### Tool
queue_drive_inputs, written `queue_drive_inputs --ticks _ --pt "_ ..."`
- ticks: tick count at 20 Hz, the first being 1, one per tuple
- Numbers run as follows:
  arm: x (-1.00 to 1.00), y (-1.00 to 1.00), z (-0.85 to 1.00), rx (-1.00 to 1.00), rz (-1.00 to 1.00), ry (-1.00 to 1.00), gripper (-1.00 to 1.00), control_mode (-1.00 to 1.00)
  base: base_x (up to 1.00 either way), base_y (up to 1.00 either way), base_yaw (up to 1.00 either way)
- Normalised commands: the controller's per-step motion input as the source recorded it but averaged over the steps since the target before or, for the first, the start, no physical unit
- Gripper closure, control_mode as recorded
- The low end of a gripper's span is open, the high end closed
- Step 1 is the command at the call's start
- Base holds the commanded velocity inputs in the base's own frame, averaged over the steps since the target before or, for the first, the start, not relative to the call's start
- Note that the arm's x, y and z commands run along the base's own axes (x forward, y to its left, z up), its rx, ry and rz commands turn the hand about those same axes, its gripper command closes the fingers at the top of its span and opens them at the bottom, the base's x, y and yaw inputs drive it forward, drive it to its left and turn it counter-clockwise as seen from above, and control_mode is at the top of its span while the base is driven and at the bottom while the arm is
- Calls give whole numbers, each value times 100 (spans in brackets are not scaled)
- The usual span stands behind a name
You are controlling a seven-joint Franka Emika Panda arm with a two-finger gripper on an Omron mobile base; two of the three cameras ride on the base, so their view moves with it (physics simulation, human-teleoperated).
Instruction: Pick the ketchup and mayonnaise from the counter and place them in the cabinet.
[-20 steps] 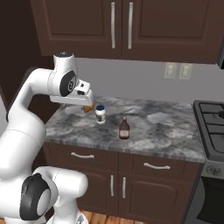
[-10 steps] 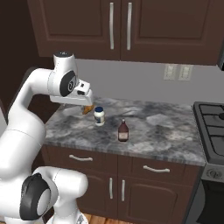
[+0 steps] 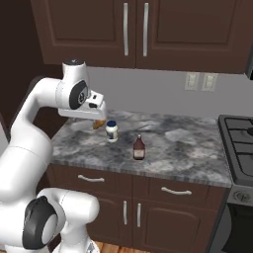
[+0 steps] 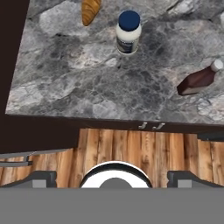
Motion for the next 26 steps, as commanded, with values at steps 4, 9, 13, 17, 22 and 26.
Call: queue_drive_inputs --ticks 4,9,13,17,22,26 --pt "-2 -14 -1 0 0 0 -100 -100 0 0 0" --pt "-3 -10 -8 0 -7 0 -100 -100 0 0 0" --pt "0 -6 -18 0 -16 -1 -100 -100 0 0 0" --pt "0 -1 -28 0 -20 0 -100 -100 0 0 0" --pt "0 -8 -22 -1 -22 0 -100 -100 0 0 0" --pt "16 -19 -12 -1 -13 0 -100 -100 0 0 0"
